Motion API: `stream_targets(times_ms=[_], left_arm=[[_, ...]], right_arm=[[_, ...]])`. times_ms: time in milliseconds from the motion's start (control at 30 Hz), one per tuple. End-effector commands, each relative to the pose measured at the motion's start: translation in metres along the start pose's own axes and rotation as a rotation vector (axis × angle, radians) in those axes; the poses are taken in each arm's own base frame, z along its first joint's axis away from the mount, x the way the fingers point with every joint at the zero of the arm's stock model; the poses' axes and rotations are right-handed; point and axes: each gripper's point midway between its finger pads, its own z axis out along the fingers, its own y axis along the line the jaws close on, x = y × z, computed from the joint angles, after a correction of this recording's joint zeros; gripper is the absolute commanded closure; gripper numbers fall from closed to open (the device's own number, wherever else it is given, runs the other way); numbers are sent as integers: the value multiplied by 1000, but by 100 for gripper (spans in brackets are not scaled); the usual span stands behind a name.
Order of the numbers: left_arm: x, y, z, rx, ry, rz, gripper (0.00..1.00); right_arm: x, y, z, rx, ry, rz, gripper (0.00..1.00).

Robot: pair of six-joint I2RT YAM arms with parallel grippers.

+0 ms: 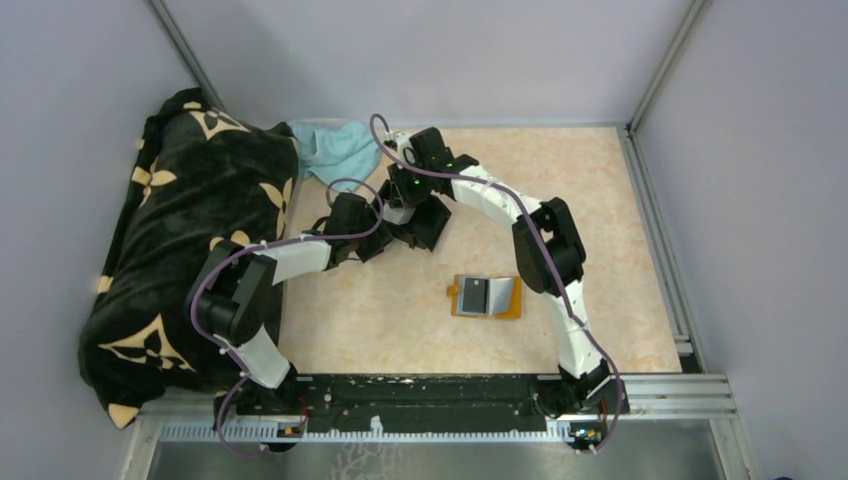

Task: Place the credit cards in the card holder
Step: Pick up the credit card from the storage box.

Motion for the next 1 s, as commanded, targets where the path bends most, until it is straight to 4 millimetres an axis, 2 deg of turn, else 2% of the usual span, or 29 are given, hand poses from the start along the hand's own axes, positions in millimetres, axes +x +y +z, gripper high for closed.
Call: stream_targets(times_ms=[0, 200, 367, 467, 633, 767, 867, 967], left_arm=[[-11, 3, 0, -17, -27, 3, 35], [-12, 2, -4, -17, -32, 9, 35], [-16, -2, -13, -11, -46, 16, 34], [-18, -4, -19, -4, -51, 18, 34], [-17, -11, -32, 29, -48, 23, 34], [-22, -18, -48, 67, -72, 45, 34], [-26, -28, -62, 125, -97, 79, 33], [-25, -46, -78, 233, -101, 132, 33]], right_arm=[[-23, 41, -29, -51, -43, -40, 80], [-32, 31, -42, 48, -85, -79, 89], [-33, 10, -51, 180, -107, -110, 100], [-37, -3, -64, 271, -147, -123, 100], [-45, -13, -86, 357, -230, -129, 100], [-56, -10, -109, 386, -297, -129, 100], [-60, -4, -134, 402, -334, -125, 100], [-63, 10, -174, 392, -378, -114, 100]])
